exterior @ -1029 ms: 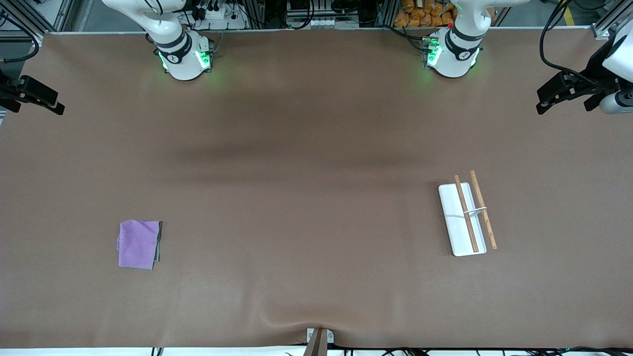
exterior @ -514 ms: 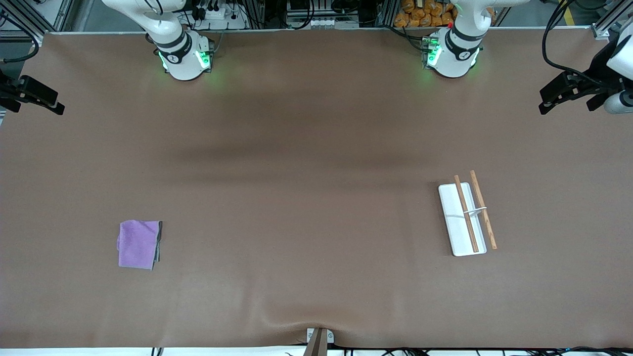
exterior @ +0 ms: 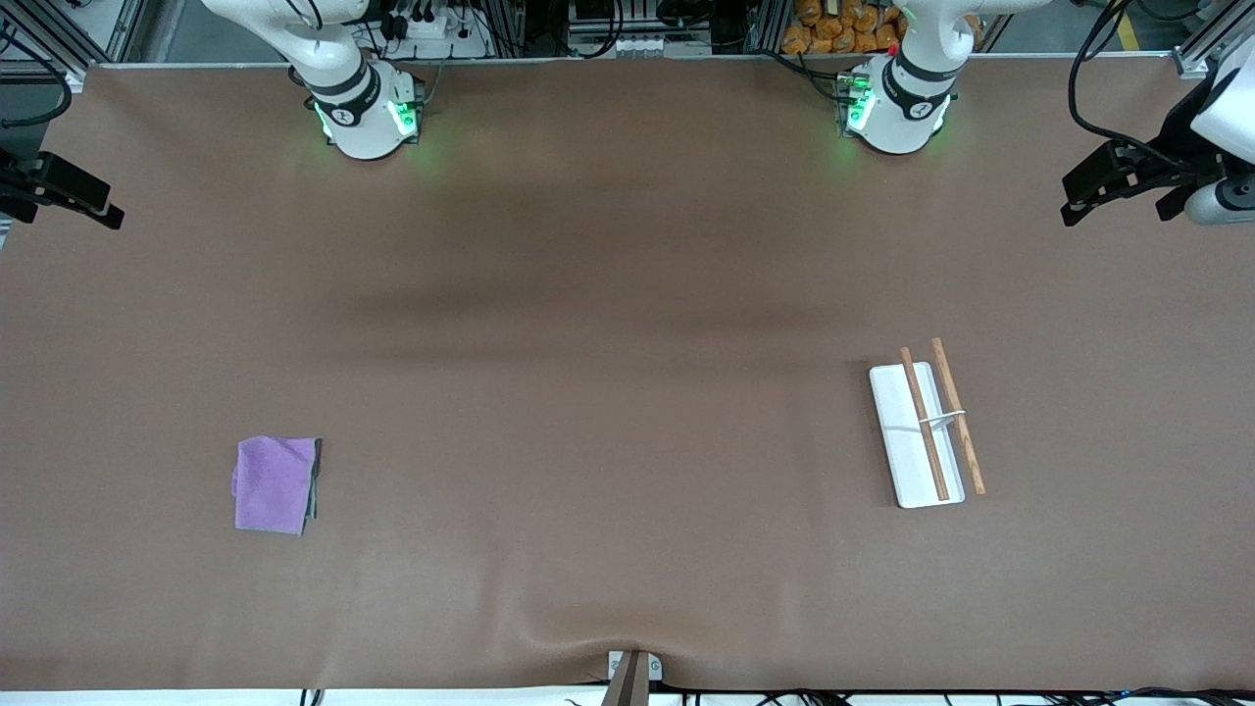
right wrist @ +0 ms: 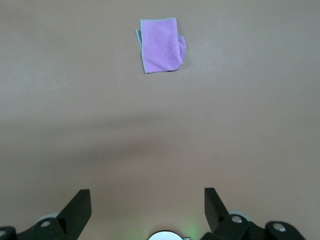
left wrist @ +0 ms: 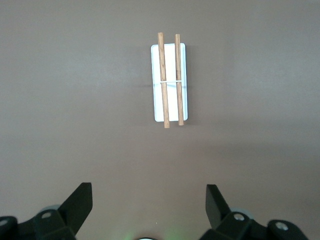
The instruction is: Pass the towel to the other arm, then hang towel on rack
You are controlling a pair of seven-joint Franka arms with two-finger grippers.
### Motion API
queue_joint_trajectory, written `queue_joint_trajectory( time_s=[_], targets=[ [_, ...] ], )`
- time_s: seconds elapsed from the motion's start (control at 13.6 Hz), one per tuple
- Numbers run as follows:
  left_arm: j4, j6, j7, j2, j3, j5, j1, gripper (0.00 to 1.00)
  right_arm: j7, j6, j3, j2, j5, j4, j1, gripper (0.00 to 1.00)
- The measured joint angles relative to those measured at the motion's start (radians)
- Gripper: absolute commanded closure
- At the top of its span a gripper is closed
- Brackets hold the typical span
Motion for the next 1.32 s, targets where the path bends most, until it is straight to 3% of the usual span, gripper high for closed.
queue_joint_trajectory(
  time_s=[0.37,1.32],
  targets=[
    [0.0,0.0,0.0,0.002,0.0,0.0,0.0,0.0,-0.018,0.116,-0.002,0.078,-0.004,-0.014,-0.005,0.0],
    [-0.001,0.001,0.0,0.003,0.0,0.0,0.0,0.0,-0.185,0.545,-0.005,0.447,-0.078,0.006,-0.042,0.0]
  ],
)
